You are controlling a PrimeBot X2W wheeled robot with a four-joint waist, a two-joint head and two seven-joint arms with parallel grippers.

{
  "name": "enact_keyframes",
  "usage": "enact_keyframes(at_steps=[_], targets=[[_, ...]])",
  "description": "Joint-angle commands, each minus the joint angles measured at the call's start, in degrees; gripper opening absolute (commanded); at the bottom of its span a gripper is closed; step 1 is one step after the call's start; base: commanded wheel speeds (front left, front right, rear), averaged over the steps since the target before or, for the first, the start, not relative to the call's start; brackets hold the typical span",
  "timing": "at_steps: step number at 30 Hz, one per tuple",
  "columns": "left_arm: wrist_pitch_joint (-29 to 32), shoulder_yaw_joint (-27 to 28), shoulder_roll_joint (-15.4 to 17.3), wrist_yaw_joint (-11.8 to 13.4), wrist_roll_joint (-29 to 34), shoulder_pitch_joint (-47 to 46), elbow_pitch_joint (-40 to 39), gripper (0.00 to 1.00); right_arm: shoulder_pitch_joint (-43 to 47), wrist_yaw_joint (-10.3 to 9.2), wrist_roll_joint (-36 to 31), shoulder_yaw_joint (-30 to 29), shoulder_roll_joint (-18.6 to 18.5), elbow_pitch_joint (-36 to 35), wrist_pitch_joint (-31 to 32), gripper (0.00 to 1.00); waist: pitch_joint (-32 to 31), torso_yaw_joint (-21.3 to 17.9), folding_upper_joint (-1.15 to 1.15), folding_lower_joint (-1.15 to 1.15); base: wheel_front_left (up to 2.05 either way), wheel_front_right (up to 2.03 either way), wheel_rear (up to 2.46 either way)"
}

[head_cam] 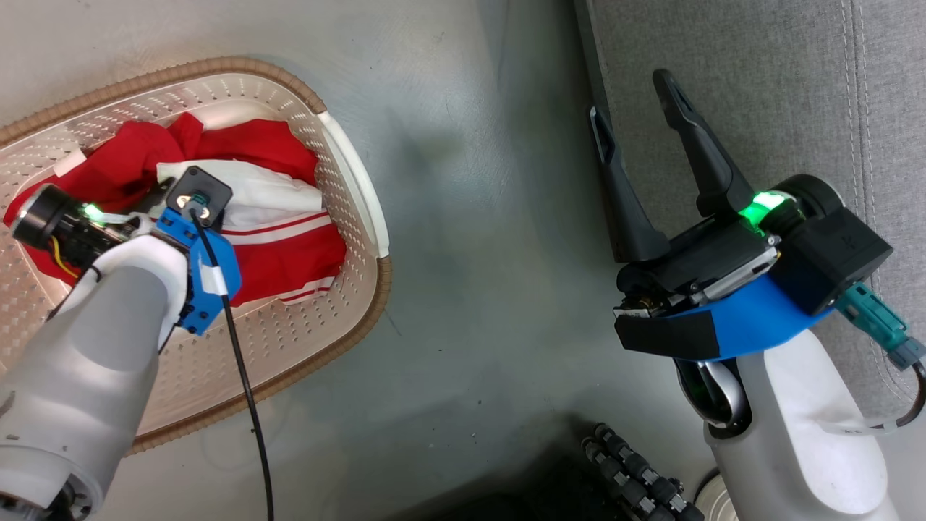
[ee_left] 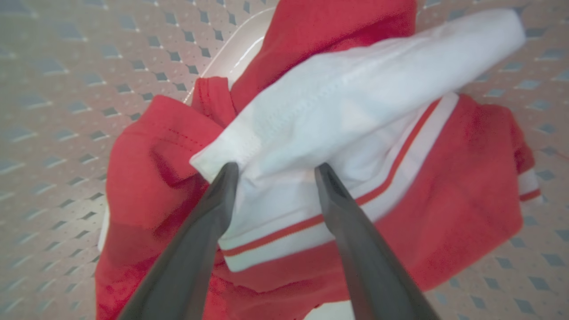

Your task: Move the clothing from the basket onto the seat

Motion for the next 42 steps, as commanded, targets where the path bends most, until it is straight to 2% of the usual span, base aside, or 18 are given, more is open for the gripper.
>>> enact_keyframes(at_steps=[1,2,3,19,27,35,42], targets=[[0.07,-0.14,-0.17,-0.2,-0.42,-0.95,0.32,0.53,0.47,0.01,0.12,-0.12,0.28,-0.19,-0.2,1.0,-0.05,0.0,0.0,0.0,0.0,0.0,0.0],[0.05,-0.21,-0.37,-0.26,-0.45,-1.04,0.63,0.11,0.49,0.01,0.15,-0.18,0.28,-0.27,-0.16,1.0,-0.1,-0.02,0.0,0.0,0.0,0.0,0.0],[-0.1,-0.3,-0.58,-0.39,-0.63,-1.13,0.82,0.0,0.6,0.01,0.11,-0.26,0.28,-0.34,-0.1,1.0,-0.14,-0.03,0.0,0.0,0.0,0.0,0.0],[-1.73,-0.92,-1.95,-1.64,-2.83,-1.94,3.53,0.0,-0.24,0.01,1.08,0.22,0.29,0.12,-0.23,1.0,-0.82,-0.15,0.0,0.0,0.0,0.0,0.0],[-4.27,1.33,-2.03,-1.32,-6.14,0.71,4.55,0.0,-3.01,0.01,2.35,2.79,0.27,3.94,-1.37,1.0,-4.82,-1.83,0.0,0.0,0.0,0.0,0.0],[-9.19,3.19,-6.47,-1.26,-10.03,8.03,5.02,0.0,-0.74,0.01,1.74,1.95,-0.05,10.89,-2.27,1.0,-18.29,2.3,0.0,0.0,0.0,0.0,0.0],[-12.13,3.67,-10.02,-1.89,-12.79,14.94,4.8,0.0,2.65,0.01,2.39,3.93,-1.58,15.13,0.02,1.0,-31.52,5.86,0.0,0.0,0.0,0.0,0.0]])
